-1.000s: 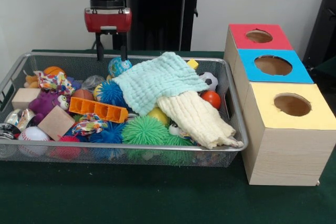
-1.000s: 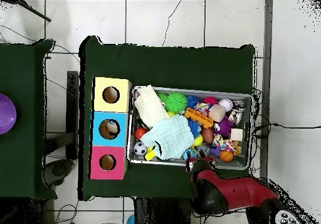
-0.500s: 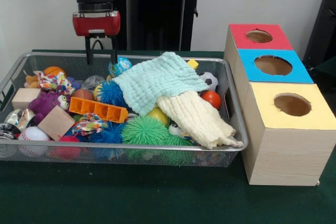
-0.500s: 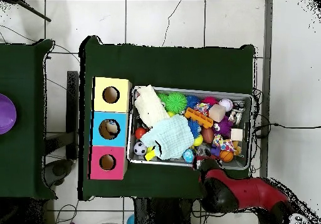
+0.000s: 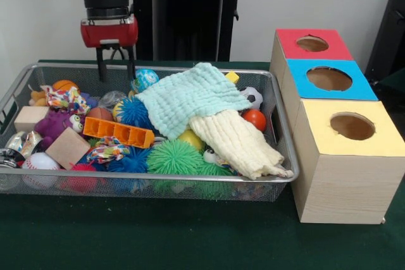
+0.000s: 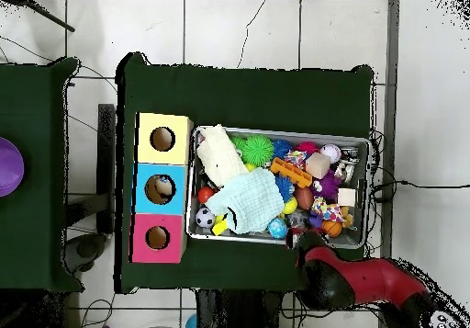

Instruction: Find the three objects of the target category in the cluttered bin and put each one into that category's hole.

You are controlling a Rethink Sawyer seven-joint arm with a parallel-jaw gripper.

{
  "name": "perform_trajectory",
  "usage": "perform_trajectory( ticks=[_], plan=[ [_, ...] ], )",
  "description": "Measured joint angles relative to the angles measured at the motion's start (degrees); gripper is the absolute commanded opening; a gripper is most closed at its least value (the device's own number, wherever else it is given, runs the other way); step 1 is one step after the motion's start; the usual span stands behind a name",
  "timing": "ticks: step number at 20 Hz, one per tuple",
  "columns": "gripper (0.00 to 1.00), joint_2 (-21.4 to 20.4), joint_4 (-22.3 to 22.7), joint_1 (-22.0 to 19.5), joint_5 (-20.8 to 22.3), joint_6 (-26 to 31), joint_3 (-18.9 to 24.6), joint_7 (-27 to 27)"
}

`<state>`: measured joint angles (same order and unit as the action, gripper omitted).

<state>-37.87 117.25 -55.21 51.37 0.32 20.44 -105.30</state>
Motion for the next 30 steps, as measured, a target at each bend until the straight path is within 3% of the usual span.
perform_trajectory(
  ticks=[8,15,30],
  plan=[
    [1.00,1.6,-3.1,6.3,2.5,0.0,-1.6,0.0],
    [1.00,3.1,-4.6,8.0,3.4,0.0,-2.4,0.0],
    [1.00,3.9,-6.2,4.9,7.7,0.0,-2.7,0.0]
  ],
)
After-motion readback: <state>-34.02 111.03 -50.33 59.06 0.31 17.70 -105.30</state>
